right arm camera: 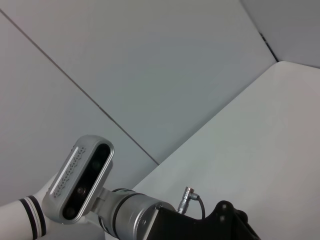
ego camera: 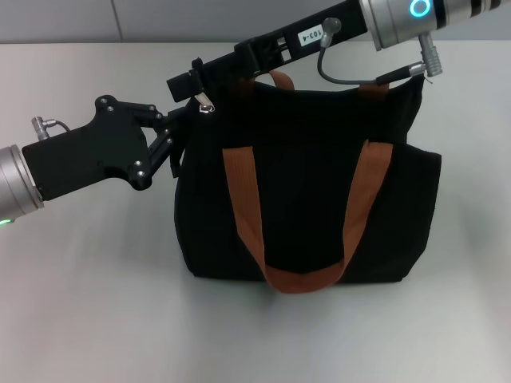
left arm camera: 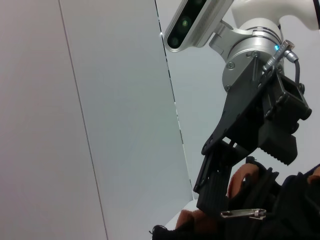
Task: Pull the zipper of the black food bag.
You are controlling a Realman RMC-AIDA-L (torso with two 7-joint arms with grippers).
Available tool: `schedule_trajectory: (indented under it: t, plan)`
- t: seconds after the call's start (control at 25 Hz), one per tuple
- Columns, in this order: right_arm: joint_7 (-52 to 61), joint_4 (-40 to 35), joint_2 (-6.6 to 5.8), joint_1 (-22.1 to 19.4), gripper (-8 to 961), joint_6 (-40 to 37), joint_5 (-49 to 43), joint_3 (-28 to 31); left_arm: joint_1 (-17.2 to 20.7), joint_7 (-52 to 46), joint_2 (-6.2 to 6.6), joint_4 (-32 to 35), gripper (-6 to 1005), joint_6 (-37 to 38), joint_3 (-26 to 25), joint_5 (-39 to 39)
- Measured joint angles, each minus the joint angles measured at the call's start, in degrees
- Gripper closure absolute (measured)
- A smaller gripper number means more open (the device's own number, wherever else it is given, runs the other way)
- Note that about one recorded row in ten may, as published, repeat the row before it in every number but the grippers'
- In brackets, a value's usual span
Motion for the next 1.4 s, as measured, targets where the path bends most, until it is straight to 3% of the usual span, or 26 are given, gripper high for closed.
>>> schedule_trajectory:
  t: [0.36, 0.48, 0.56, 0.92, 1.2, 1.4]
  plan:
    - [0.3, -0.2, 0.16, 0.2, 287, -0.1, 0.0, 0.0, 0.0, 0.0, 0.0, 0.0, 975, 0.0, -0.1, 0.0]
    - [0.2, -0.7, 0.08, 0.2, 288, -3.8, 2.3, 0.5, 0.0, 0.0, 0.0, 0.0, 975, 0.0, -0.1, 0.0]
    - [-0.1, -1.9, -0.11, -0.6, 290, -6.3, 4.3, 0.6, 0.0, 0.0, 0.0, 0.0, 975, 0.0, -0.2, 0.0]
    - [-0.1, -3.3, -0.31, -2.6, 295, -4.2, 2.9, 0.1, 0.1, 0.0, 0.08, -0.1, 975, 0.1, -0.3, 0.0]
    - [2.1, -4.8, -0.98, -5.7, 298, -8.4, 2.2, 0.5, 0.5, 0.0, 0.09, 0.1, 975, 0.3, -0.4, 0.0]
    - [2.9, -4.9, -0.77, -6.5, 301, -8.1, 1.6, 0.2, 0.6, 0.0, 0.09, 0.1, 975, 0.3, -0.4, 0.0]
